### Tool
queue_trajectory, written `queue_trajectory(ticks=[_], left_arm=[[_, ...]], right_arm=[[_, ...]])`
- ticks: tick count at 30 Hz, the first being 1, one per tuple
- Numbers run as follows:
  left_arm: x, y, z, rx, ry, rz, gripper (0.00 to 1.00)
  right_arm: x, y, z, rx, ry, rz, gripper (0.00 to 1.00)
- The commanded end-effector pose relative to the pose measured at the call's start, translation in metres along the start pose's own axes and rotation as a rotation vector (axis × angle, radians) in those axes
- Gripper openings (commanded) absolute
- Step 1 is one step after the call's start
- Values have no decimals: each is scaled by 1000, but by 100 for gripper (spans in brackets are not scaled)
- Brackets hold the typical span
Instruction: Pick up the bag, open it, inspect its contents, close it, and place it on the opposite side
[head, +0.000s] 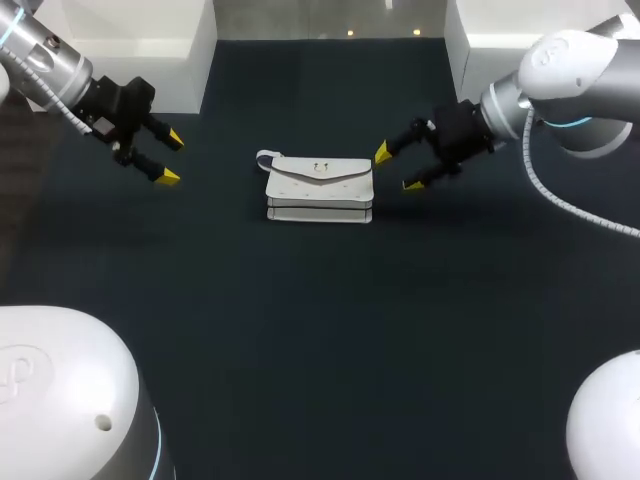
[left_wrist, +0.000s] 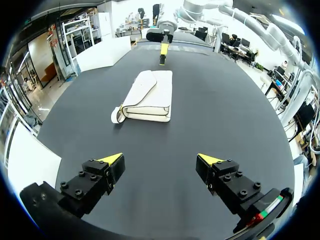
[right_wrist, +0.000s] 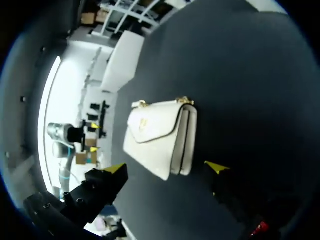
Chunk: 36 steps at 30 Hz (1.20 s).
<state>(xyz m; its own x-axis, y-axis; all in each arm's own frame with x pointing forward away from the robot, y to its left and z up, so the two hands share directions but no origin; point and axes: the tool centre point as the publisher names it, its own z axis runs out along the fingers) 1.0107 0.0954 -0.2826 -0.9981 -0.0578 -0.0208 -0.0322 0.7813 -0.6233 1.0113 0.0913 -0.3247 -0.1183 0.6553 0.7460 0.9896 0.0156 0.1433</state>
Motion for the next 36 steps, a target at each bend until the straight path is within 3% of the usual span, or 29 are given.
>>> queue_trajectory(ticks=[1,8,21,36], left_arm=[[0,1,1,2,-2,1,100],[0,1,1,2,-2,1,100],[-22,-48,-25,-24,-139,246,100],[-18,-83,-5,-62,-234,473,100]], right_arm=[[16,-12,-13,-34,-153,-70,100],[24,-20,-17,-20,-250,-245,100],[32,-38,-13,-45,-443,-599,100],[31,-53,-6,-95,-651,-957,100]])
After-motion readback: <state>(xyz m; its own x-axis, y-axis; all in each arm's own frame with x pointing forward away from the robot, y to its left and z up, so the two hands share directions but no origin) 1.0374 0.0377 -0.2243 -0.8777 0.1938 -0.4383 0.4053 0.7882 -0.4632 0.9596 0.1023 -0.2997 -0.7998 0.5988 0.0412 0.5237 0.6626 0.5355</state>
